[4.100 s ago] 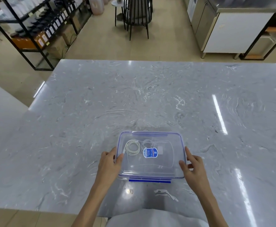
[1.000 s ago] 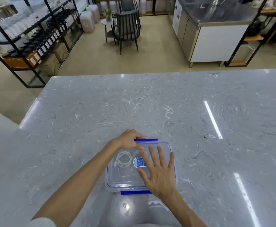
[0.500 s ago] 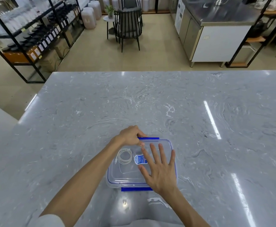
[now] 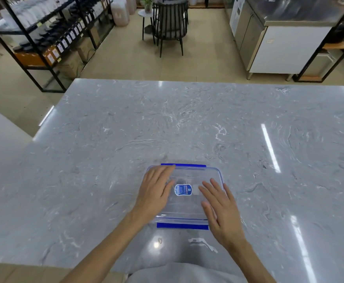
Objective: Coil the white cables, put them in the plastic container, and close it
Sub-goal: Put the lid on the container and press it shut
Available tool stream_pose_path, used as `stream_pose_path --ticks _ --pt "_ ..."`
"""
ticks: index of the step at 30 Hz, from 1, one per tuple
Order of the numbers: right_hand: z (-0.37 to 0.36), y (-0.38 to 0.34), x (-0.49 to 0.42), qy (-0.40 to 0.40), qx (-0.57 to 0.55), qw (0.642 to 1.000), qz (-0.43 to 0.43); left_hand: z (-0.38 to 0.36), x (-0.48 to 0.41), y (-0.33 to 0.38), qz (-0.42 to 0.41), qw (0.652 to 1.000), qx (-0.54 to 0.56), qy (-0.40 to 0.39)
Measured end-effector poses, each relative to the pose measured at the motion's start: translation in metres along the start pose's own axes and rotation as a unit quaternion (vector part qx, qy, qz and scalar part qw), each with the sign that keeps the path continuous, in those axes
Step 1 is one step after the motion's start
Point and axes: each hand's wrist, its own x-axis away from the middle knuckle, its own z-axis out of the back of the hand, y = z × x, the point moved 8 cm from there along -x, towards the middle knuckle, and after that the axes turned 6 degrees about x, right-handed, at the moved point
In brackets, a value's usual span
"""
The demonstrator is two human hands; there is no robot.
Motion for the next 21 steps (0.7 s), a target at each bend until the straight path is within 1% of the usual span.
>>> stream_pose_path --ticks 1,2,3,5,7,9,12,16,21 --pt "0.001 0.0 0.014 0.01 0.012 0.999 0.033 0.002 0.025 0.0 -0.019 1.0 -0.006 0.01" --pt "-0.004 0.0 0.028 -0.002 0.026 0.998 0.062 -0.001 0.05 -0.001 -0.035 0.999 -0.024 0.003" --pt "-0.013 0.0 0.041 -0.028 0.05 0.995 0.085 -0.007 0.072 -0.002 -0.048 0.997 -0.057 -0.017" --pt "-0.034 0.004 0.06 -0.087 0.107 0.985 0.1 -0.025 0.102 -0.005 -0.063 0.985 -0.143 -0.078" --pt "-0.044 0.008 0.064 -0.1 0.141 0.98 0.103 -0.036 0.11 -0.01 -0.055 0.972 -0.194 -0.122" --pt "-0.048 0.011 0.06 -0.092 0.169 0.976 0.105 -0.039 0.106 -0.012 -0.047 0.962 -0.229 -0.142" --pt "-0.053 0.014 0.059 -0.071 0.2 0.971 0.111 -0.044 0.105 -0.016 -0.058 0.952 -0.264 -0.145" --pt "-0.052 0.012 0.06 -0.013 0.214 0.969 0.125 -0.05 0.109 -0.017 -0.101 0.945 -0.287 -0.12" --pt "-0.05 0.008 0.057 0.033 0.206 0.97 0.125 -0.05 0.107 -0.018 -0.121 0.939 -0.307 -0.093"
